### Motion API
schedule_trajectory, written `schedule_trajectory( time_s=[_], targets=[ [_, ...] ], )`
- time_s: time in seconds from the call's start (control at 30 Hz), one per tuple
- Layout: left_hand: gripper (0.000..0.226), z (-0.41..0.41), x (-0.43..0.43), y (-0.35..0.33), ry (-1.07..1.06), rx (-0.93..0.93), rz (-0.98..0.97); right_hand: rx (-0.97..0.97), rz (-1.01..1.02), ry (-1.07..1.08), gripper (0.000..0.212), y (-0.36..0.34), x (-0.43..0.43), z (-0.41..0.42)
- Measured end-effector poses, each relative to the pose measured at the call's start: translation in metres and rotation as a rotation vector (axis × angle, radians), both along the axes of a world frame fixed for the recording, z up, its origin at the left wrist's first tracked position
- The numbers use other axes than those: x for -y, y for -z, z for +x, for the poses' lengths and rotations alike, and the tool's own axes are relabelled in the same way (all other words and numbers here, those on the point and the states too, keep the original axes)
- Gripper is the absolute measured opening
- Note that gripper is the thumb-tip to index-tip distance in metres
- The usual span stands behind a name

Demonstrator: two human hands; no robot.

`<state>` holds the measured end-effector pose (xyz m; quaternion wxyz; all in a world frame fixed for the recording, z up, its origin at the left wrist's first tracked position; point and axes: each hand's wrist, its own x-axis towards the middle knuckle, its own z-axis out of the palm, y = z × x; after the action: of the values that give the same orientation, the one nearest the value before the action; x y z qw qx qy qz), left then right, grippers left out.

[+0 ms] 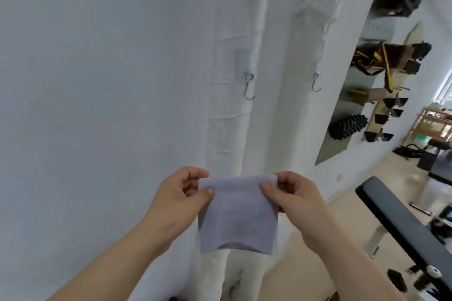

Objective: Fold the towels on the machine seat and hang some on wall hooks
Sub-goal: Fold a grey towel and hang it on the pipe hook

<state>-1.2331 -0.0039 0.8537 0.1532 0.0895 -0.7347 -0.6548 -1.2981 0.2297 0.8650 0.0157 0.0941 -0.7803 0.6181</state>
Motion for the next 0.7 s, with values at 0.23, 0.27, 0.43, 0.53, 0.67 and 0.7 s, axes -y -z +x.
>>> schedule_trajectory(
  time_s=[0.23, 0.27, 0.43, 0.53, 0.67, 0.7],
  targets=[
    [0.017, -0.044, -0.004, -0.086, -0.031, -0.198, -0.086, -0.241, 0.018, 0.031, 0.005, -0.096, 0.005, -0.059],
    [0.017, -0.050, -0.005, -0.100, -0.045, -0.237, -0.102, -0.273, 0.010, 0.024, 0.004, -0.110, 0.006, -0.066],
    [0.018, -0.086, -0.003, -0.158, -0.146, -0.397, -0.247, -0.383, -0.010, -0.036, 0.009, -0.169, 0.015, -0.108],
    [0.021, -0.112, -0.005, -0.164, -0.172, -0.372, -0.366, -0.366, 0.036, -0.031, 0.010, -0.176, 0.021, -0.145],
    [0.021, -0.144, -0.004, -0.140, -0.220, -0.337, -0.483, -0.238, 0.064, -0.079, 0.018, -0.146, 0.036, -0.186],
    [0.021, -0.149, -0.005, -0.135, -0.226, -0.349, -0.484, -0.202, 0.058, -0.087, 0.020, -0.139, 0.040, -0.191]
  ],
)
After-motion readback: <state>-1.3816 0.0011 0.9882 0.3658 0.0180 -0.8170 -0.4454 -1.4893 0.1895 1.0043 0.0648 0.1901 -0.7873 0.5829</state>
